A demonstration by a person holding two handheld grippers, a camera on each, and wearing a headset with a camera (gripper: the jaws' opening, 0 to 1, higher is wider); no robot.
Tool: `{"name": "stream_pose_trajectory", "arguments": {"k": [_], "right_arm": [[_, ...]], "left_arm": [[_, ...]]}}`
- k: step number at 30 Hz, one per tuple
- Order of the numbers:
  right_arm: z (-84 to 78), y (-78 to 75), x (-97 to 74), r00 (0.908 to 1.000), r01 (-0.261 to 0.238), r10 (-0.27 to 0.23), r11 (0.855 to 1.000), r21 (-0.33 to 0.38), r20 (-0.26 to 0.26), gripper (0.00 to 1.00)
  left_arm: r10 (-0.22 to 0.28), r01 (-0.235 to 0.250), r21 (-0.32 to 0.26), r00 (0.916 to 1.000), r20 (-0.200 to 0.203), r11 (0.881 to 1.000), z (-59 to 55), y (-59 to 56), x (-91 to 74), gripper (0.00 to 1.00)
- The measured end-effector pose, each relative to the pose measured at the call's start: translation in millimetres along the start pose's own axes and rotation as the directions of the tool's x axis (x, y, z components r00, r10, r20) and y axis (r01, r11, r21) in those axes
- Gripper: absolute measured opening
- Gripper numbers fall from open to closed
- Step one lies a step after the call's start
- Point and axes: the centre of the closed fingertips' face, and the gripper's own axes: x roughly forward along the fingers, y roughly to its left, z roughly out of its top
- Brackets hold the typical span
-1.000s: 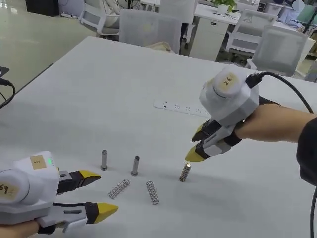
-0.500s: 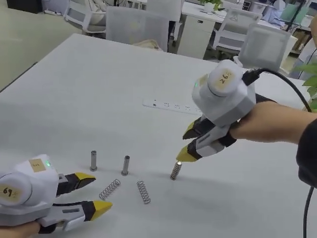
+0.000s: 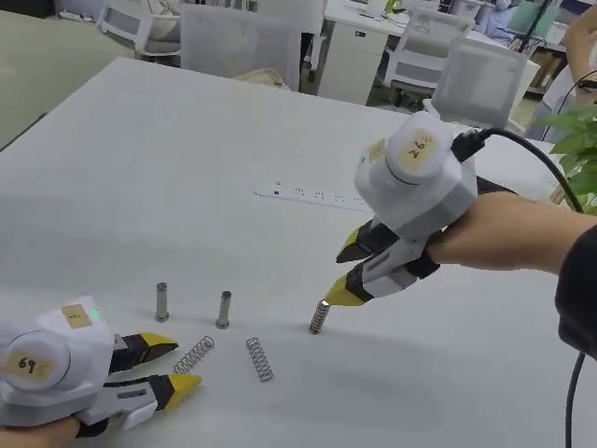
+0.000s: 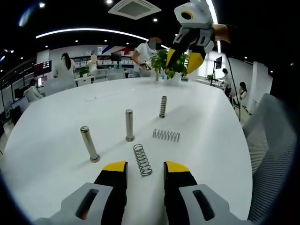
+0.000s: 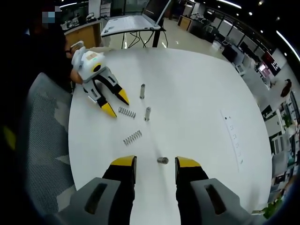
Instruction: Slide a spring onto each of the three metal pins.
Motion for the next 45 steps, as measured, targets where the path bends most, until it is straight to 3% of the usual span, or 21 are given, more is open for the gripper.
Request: {"name": "stream_pose_trajectory", "arguments": {"k": [8, 22, 32, 45], "right_arm": [[0.5, 2.5, 2.2, 1.0000, -0.006, 0.006, 1.000, -0.003, 0.000, 0.31], [-4.8, 6.9, 6.4, 0.9998, -0.020, 0.021, 1.000, 0.009, -0.004, 0.31], [-12.4, 14.2, 10.3, 0.9994, -0.032, 0.031, 0.999, 0.042, 0.016, 0.32], [-27.1, 23.2, 13.5, 0.9936, -0.032, 0.015, 0.988, 0.150, 0.112, 0.39]], "left_arm": [[0.004, -0.004, 0.009, 0.9999, -0.012, 1.000, -2.5, -1.5, 2.8, 0.20], [0.011, -0.011, 0.029, 0.9998, -0.013, 1.000, -2.5, 0.1, 4.9, 0.03], [0.003, -0.002, 0.027, 0.9999, -0.013, 1.000, -4.7, -2.7, 3.8, 0.03], [-0.003, 0.003, 0.004, 1.0000, -0.009, 1.000, -0.5, -3.1, -7.0, 0.02]]}}
